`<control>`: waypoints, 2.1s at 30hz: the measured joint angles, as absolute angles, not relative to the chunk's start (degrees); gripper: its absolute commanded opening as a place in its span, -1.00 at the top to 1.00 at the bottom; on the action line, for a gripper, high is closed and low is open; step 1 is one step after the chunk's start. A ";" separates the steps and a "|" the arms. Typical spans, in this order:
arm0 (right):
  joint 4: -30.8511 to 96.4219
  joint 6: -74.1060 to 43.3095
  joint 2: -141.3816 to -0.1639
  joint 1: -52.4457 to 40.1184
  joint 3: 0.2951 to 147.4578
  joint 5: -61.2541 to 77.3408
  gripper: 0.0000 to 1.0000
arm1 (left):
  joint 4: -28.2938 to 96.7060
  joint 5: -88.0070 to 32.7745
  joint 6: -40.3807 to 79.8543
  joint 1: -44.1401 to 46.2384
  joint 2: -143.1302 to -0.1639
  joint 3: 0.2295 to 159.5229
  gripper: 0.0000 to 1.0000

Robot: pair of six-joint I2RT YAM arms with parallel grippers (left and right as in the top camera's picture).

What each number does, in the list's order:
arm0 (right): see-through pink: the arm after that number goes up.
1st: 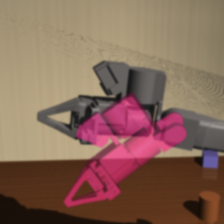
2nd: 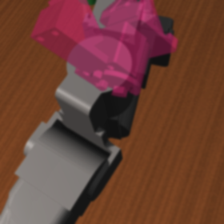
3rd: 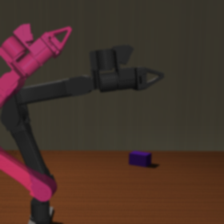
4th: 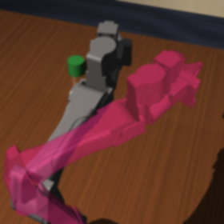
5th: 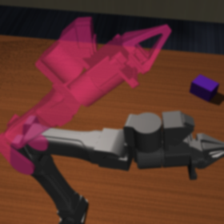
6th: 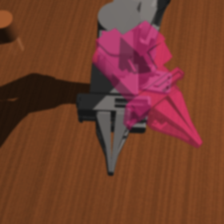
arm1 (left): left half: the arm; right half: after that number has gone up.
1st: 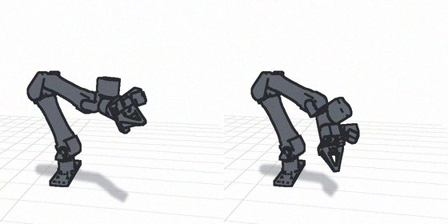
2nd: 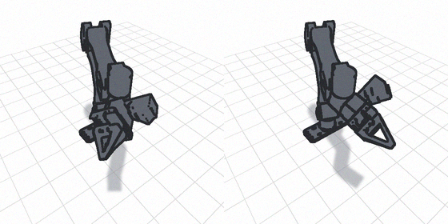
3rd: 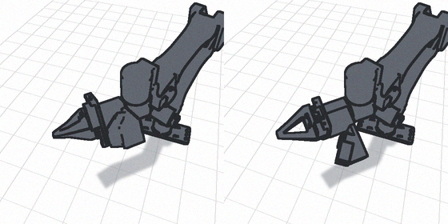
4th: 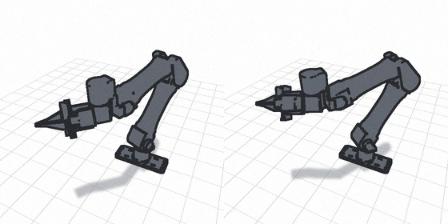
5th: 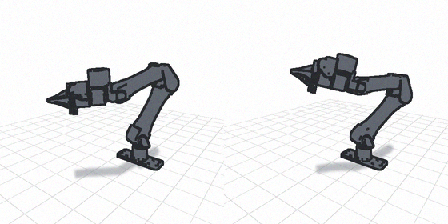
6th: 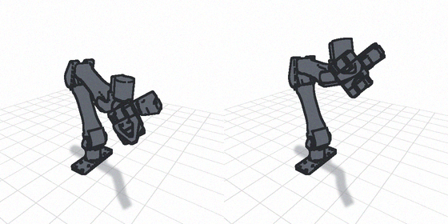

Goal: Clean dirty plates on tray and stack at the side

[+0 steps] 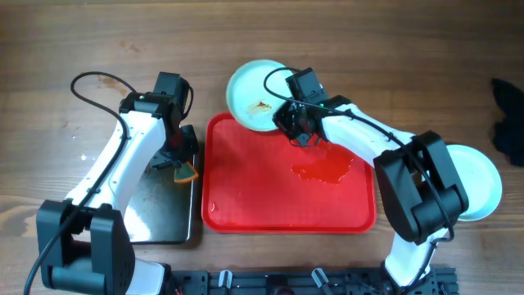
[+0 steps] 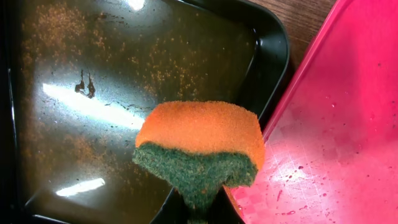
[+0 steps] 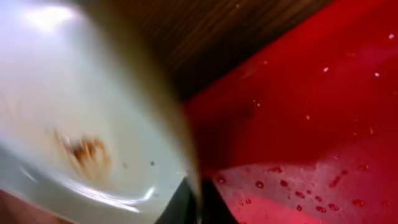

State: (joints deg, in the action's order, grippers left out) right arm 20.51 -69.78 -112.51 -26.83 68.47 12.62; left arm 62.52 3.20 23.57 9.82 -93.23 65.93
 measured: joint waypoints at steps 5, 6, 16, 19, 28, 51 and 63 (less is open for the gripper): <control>22.74 -70.48 -112.51 -26.87 68.51 12.82 0.91 | 62.54 3.09 23.46 9.82 -93.23 65.93 0.92; 23.55 -70.46 -112.51 -26.87 68.51 12.84 0.91 | 62.54 3.09 23.38 9.82 -93.23 65.93 0.92; 37.85 -56.31 -110.00 -26.50 69.80 7.27 0.91 | 65.34 3.07 22.46 9.82 -93.23 65.93 0.92; 43.03 -53.43 -108.07 -26.41 69.45 3.51 0.91 | 65.82 2.20 21.45 9.82 -93.23 65.93 0.92; 49.10 -47.29 -99.37 -26.41 65.49 0.58 0.91 | 62.02 -1.52 19.53 9.80 -93.23 58.35 0.92; 39.00 -40.99 -96.51 -26.04 51.81 7.73 0.91 | 46.30 -11.57 20.43 2.13 -90.94 50.06 0.92; 37.45 -40.18 -96.51 -26.04 51.48 8.97 0.91 | 57.78 7.94 24.73 0.67 -88.16 53.76 0.92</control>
